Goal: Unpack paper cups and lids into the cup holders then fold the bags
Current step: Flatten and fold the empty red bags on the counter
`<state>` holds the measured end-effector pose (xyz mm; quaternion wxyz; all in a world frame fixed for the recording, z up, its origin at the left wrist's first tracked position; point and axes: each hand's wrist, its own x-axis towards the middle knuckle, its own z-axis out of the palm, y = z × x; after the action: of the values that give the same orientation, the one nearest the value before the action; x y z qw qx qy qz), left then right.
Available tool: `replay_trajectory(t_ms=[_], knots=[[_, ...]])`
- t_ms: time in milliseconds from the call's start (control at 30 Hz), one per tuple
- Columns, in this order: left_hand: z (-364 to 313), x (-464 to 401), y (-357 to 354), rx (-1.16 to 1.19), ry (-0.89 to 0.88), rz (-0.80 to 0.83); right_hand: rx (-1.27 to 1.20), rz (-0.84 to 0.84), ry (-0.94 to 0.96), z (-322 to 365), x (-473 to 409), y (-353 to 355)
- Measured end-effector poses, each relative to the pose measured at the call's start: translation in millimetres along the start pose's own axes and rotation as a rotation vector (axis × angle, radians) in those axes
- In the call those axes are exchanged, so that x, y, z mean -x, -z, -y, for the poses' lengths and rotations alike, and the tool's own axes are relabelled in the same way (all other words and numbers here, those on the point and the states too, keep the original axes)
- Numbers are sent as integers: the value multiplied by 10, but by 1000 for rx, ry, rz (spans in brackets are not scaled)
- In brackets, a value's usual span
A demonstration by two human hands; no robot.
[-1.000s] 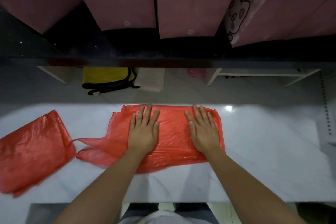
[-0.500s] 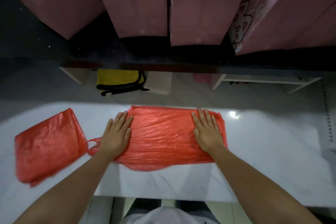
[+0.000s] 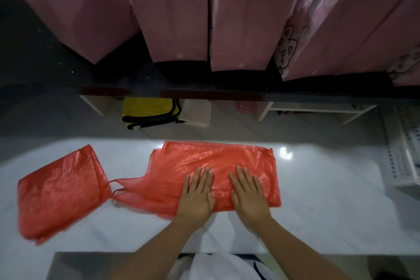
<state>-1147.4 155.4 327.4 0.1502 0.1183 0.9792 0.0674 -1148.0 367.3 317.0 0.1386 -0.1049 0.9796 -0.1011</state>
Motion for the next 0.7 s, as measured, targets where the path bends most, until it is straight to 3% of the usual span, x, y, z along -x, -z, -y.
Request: replay_trajectory(t_ms=[233,467,600,700], knots=[[597,183,-57,37,-16,-89,44,-29,-49,-248,66,6],[1494,424,-5,84,126,-141,89,-32,-79,-550,151,56],[1578,446,33,45,129,-126,95,5,-83,-540,151,78],[1547,552,93,69,263,-175,130,-1,-99,-488,155,143]])
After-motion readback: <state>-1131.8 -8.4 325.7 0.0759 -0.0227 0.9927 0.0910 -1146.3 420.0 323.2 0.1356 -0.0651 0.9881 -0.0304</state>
